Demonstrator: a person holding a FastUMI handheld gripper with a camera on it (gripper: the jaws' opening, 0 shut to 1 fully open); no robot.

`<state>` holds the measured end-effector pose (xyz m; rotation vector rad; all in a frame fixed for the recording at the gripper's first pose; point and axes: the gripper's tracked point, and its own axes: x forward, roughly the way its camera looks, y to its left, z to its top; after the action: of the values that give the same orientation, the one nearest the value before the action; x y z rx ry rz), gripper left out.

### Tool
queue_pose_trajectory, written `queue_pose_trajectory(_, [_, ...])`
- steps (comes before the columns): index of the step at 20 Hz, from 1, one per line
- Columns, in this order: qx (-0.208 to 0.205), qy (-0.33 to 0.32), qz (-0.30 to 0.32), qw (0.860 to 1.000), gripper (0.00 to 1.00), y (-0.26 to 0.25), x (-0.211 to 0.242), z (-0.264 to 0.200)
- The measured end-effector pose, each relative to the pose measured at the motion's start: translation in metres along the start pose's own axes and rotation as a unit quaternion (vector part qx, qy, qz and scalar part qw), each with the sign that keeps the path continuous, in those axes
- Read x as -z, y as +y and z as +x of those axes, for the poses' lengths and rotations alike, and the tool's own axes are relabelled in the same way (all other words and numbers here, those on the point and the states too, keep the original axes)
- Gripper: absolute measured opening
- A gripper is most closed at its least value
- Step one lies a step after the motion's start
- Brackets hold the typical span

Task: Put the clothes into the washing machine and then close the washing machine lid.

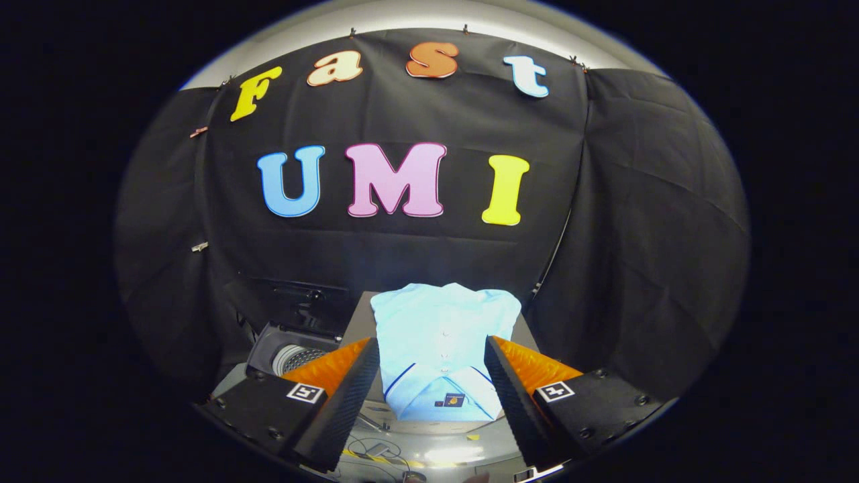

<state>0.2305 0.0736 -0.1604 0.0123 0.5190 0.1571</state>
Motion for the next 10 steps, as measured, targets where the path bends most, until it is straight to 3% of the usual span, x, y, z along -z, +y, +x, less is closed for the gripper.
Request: queue_pose_trajectory(10, [-0.018,0.149,0.012,0.989,1.00,-0.010,0.065,0.134])
